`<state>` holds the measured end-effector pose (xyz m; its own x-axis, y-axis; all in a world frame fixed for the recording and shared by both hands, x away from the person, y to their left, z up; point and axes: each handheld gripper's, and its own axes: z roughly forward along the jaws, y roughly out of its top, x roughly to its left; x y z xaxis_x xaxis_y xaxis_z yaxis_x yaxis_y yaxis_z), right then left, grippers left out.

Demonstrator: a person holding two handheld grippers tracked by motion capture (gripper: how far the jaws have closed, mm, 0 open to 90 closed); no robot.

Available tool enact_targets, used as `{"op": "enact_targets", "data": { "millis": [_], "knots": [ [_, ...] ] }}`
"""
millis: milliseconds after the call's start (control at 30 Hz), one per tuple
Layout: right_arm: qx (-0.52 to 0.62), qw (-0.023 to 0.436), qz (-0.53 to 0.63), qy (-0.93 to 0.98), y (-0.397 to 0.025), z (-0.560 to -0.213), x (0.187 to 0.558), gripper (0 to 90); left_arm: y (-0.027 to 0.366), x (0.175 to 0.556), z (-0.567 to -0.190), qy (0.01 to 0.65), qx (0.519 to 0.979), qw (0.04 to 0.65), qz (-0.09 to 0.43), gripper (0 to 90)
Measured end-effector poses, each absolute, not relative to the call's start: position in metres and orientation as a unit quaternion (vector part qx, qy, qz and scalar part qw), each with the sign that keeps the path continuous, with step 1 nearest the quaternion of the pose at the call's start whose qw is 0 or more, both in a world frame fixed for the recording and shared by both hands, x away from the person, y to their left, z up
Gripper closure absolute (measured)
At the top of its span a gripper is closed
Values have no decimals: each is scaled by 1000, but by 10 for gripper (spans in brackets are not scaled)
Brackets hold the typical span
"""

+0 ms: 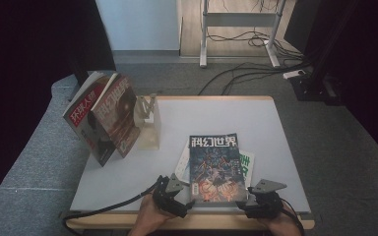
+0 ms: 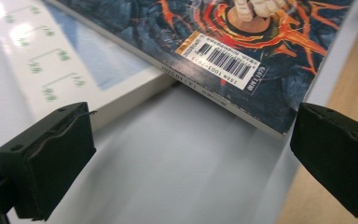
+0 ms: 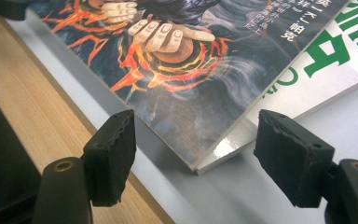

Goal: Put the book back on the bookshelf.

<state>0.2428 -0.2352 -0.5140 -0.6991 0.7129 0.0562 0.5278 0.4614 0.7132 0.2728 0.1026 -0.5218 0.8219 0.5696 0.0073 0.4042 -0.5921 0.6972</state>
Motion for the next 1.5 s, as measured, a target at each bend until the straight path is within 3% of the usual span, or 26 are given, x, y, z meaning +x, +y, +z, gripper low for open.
{"op": "enact_targets", "data": {
  "millis": [267, 767, 1133, 1500],
  "knots": [
    [362, 125, 382, 841, -242, -498, 261, 166, 107, 280, -518, 279, 888, 343, 127, 0],
    [390, 126, 387, 826, -233, -490, 366, 18, 113, 290, -508, 276, 880, 370, 111, 3],
    [421, 101, 370, 822, -232, -504, 421, 0, 110, 296, -515, 284, 875, 373, 117, 9],
    [433, 47, 374, 818, -232, -516, 432, 0, 111, 297, -520, 285, 875, 376, 113, 9]
  ]
}}
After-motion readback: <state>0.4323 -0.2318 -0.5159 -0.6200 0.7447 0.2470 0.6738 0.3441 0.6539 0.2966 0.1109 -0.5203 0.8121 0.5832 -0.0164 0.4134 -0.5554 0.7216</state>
